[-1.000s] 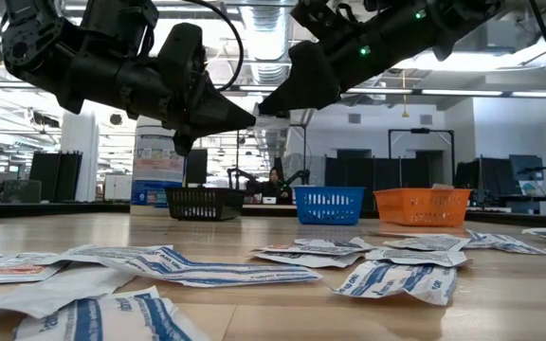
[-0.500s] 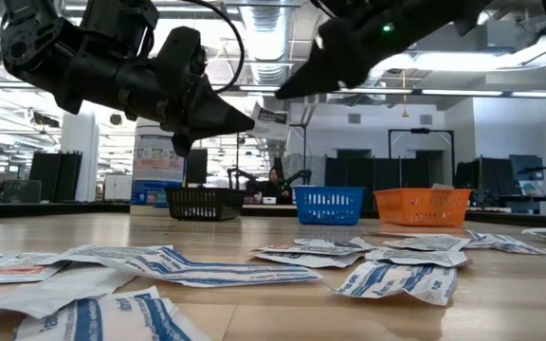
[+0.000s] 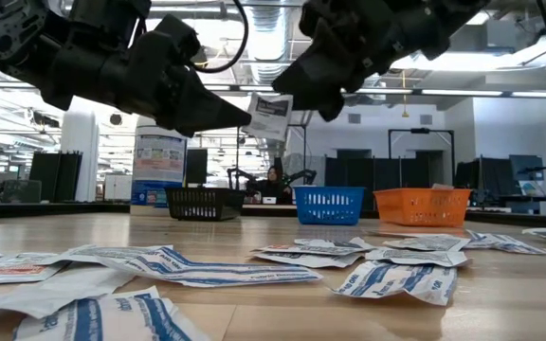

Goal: Pick & Place First Aid Supplies
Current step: Put the black towelette pack into the black bin

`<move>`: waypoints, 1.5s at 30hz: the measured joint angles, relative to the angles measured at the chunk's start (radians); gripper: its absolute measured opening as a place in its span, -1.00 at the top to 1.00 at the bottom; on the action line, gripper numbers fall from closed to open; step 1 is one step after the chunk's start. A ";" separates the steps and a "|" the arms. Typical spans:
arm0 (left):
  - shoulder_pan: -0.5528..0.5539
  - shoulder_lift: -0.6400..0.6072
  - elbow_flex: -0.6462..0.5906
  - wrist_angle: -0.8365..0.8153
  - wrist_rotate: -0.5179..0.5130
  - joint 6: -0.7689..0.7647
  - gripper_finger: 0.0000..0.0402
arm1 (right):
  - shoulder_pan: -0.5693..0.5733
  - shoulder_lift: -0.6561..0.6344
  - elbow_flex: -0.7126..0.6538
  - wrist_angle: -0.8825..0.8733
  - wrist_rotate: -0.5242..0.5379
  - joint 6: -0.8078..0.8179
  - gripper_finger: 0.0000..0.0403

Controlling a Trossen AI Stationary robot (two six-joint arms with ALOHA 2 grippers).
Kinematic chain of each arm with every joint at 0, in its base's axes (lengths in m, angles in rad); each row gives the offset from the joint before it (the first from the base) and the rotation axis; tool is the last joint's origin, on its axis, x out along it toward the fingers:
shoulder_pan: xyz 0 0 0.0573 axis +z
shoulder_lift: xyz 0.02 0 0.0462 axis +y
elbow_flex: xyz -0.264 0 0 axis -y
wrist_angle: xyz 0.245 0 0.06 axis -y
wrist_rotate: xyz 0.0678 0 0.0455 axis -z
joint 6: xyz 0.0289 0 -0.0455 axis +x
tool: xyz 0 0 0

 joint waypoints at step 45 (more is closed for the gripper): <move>0.000 0.000 0.002 0.000 -0.002 -0.026 0.97 | -0.049 0.054 0.000 0.149 0.024 -0.010 0.97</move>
